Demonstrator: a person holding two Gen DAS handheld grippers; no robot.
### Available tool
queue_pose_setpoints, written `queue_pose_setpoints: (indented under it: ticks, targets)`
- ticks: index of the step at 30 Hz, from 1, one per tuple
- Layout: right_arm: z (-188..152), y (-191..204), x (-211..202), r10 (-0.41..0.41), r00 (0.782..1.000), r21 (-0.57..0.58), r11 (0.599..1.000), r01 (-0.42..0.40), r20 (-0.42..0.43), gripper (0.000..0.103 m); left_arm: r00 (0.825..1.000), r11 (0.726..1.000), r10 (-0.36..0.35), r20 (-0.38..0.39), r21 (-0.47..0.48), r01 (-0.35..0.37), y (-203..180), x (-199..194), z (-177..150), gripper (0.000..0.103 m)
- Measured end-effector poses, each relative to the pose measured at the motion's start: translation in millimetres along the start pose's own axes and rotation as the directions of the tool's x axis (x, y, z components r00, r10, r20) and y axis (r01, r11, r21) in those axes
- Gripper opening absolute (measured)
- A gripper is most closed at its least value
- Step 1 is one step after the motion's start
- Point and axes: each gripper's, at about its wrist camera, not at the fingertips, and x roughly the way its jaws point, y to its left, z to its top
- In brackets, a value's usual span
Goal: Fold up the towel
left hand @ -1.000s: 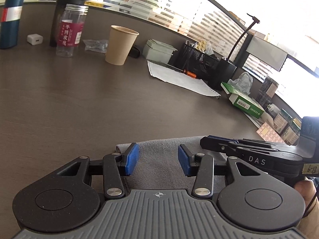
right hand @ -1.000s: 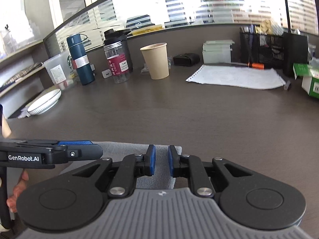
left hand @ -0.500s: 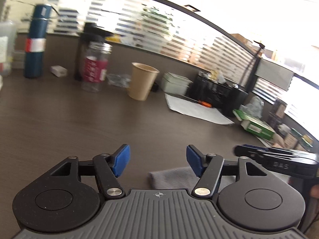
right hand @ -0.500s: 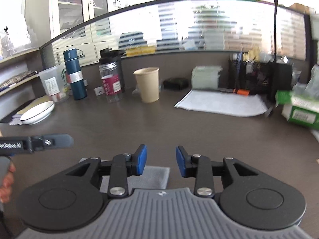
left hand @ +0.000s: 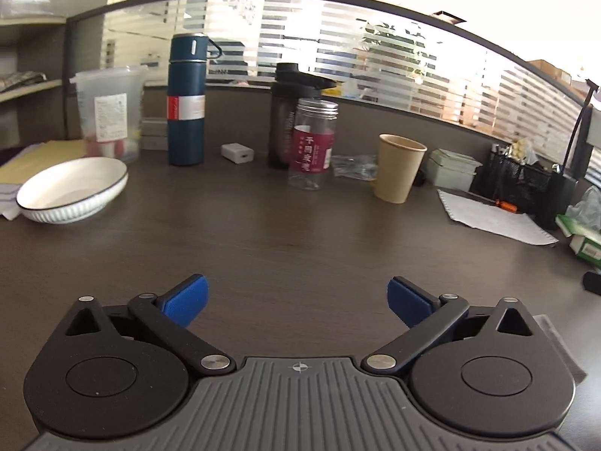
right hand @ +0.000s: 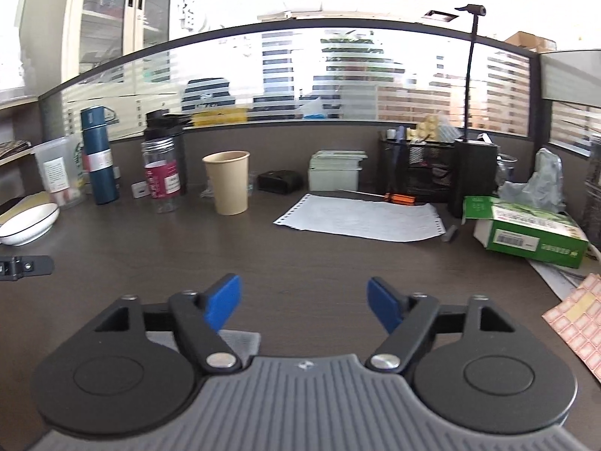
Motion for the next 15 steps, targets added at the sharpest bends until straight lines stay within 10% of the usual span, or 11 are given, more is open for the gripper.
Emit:
queue_pose_setpoints:
  ticks: [15]
  targets:
    - [-10.6,-29.2,45.6,-0.11,0.983,-0.002,0.994,0.111,-0.148,0.094,0.991,0.998,0.06,-0.122,0.038,-0.056,-1.6,51.5,-2.0,0.103]
